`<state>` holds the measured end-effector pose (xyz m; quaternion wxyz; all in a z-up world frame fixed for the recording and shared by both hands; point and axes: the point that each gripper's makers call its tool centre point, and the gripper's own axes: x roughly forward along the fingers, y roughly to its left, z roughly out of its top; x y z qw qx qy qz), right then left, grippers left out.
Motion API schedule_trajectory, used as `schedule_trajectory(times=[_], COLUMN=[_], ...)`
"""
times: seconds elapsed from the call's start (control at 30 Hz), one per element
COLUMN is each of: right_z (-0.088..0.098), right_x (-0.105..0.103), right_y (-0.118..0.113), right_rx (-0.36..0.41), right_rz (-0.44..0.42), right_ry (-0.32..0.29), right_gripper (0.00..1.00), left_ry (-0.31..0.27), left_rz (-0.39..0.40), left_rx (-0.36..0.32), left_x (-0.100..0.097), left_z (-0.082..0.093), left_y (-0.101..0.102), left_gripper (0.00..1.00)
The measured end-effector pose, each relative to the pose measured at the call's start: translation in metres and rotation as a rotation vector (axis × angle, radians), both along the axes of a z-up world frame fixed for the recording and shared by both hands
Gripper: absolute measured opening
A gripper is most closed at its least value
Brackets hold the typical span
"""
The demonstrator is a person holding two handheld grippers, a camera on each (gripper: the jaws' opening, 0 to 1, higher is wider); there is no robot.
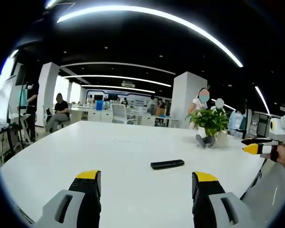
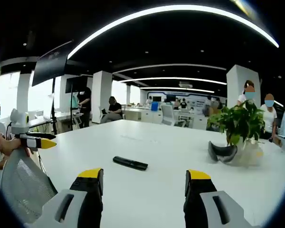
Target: Press the specified remote control buttons in sequence, fully releasing each button before pressing the next.
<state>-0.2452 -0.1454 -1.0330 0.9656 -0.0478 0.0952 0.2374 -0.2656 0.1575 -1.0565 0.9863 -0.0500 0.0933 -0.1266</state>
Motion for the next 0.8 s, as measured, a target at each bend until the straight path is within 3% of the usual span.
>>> schedule_trajectory(times=[0.67,0.8], right_z=[-0.0054,-0.0051], right_x=[-0.0003,0.0010], right_y=[0.0055,0.0031], right_rx=[-0.015,-0.014], right_rz=[0.040,0.029], right_ry=[0.013,0.012], right_gripper=[0.69,0.69], left_ry=[0.005,-0.044], left_rz=[-0.002,0.015], left_rx=[0.005,0.022], left_x=[-0.0003,0.0022], left_z=[-0.0012,0.0058], left_y=[-0.0005,0.0037], left_gripper=[0.80,0.82])
